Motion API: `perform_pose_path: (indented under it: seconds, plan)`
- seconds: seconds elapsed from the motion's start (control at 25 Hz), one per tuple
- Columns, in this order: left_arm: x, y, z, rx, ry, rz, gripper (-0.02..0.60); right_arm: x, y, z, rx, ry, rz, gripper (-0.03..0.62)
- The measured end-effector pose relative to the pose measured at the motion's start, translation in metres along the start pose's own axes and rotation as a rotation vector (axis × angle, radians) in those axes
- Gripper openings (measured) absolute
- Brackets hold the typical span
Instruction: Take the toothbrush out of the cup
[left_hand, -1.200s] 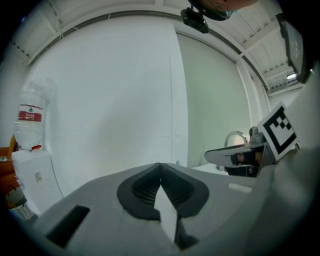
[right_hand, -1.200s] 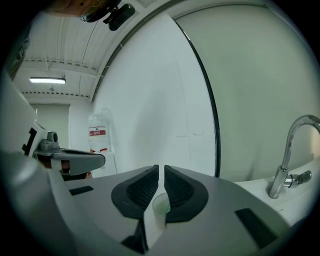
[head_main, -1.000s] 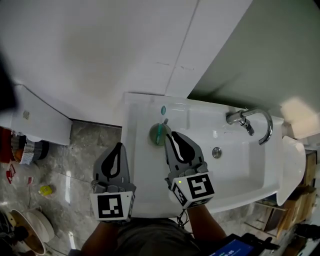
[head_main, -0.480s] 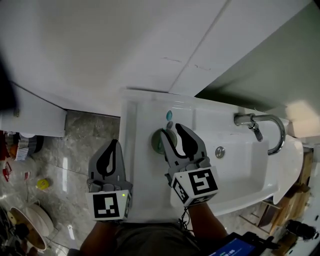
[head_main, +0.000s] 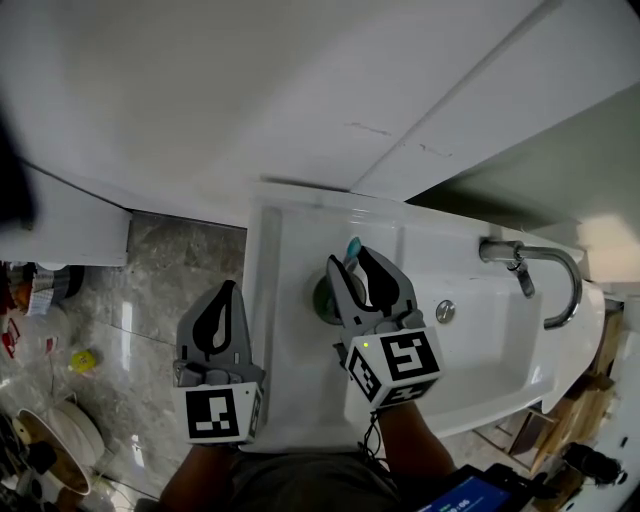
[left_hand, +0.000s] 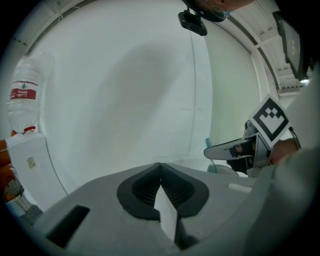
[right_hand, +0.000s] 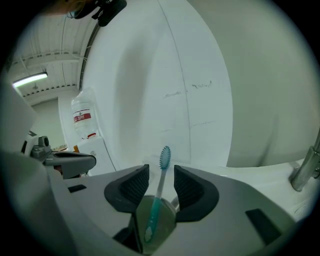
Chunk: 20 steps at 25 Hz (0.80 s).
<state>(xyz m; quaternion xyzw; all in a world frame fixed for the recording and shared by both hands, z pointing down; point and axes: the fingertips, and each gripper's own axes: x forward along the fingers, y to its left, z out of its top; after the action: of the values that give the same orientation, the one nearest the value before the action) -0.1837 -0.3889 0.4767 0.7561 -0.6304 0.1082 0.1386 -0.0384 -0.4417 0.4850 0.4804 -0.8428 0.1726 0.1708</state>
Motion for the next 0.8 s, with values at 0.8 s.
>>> perform_pose_path:
  seconds: [0.8]
  plan:
    - [0.008, 0.005, 0.000, -0.004, 0.009, 0.001, 0.014, 0.009, -0.006, -0.009, -0.004, 0.054, -0.011, 0.062]
